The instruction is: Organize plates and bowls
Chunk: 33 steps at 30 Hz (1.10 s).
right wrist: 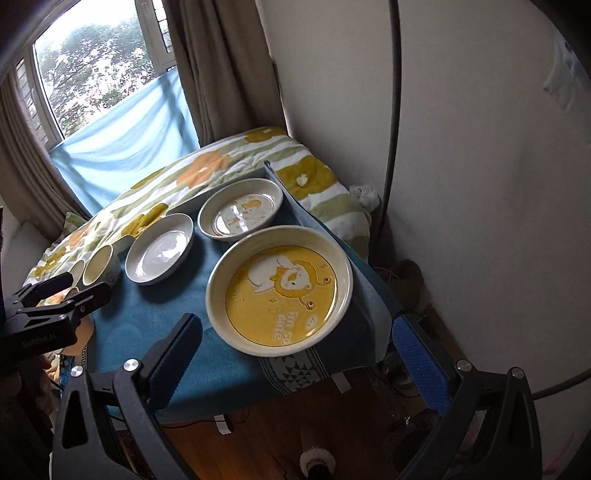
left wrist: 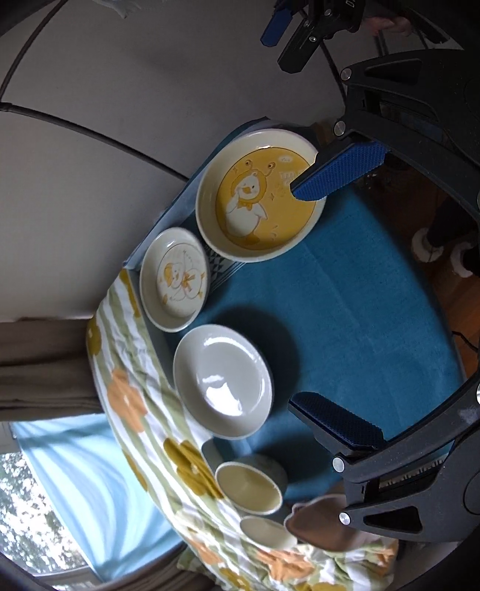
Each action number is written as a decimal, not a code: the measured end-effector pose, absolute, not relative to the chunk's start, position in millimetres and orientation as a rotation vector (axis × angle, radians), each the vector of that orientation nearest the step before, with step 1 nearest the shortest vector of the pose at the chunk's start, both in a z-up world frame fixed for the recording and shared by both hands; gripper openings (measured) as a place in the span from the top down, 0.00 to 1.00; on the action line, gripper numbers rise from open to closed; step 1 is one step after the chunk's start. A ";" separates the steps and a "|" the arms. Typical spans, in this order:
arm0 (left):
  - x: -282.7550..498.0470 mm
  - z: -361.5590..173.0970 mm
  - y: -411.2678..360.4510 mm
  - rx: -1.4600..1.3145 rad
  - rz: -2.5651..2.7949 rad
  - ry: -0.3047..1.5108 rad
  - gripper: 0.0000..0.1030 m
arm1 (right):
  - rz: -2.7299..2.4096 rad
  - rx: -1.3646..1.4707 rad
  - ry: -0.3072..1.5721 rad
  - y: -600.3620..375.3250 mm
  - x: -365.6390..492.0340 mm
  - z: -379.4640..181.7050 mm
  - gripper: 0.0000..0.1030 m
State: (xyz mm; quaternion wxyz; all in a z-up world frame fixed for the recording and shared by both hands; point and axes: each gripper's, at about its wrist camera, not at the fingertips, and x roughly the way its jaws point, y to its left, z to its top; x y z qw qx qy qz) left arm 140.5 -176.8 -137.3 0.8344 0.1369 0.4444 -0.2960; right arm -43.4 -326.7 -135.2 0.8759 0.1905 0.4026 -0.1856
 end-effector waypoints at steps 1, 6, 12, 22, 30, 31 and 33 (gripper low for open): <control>147.9 -147.2 -183.2 0.278 -0.648 0.968 0.01 | -0.379 0.427 0.851 -334.5 -41.1 -144.5 0.00; 183.8 -192.5 -215.0 0.243 -0.718 1.103 0.03 | -0.330 0.540 0.876 -369.0 -28.9 -184.0 0.08; 216.7 -236.7 -245.0 0.252 -0.747 1.232 0.35 | -0.281 0.593 0.937 -396.3 -1.7 -219.0 0.33; 241.6 -278.9 -279.4 0.256 -0.773 1.318 0.62 | -0.252 0.615 0.985 -422.9 24.4 -250.4 0.56; 244.6 -286.0 -291.1 0.267 -0.790 1.327 0.85 | -0.266 0.589 1.001 -428.4 34.1 -253.5 0.87; 242.9 -283.9 -293.1 0.267 -0.790 1.327 0.86 | -0.274 0.580 1.006 -429.0 34.9 -253.7 0.89; 242.1 -283.7 -295.4 0.275 -0.783 1.321 0.86 | -0.270 0.589 1.005 -431.8 35.6 -254.6 0.89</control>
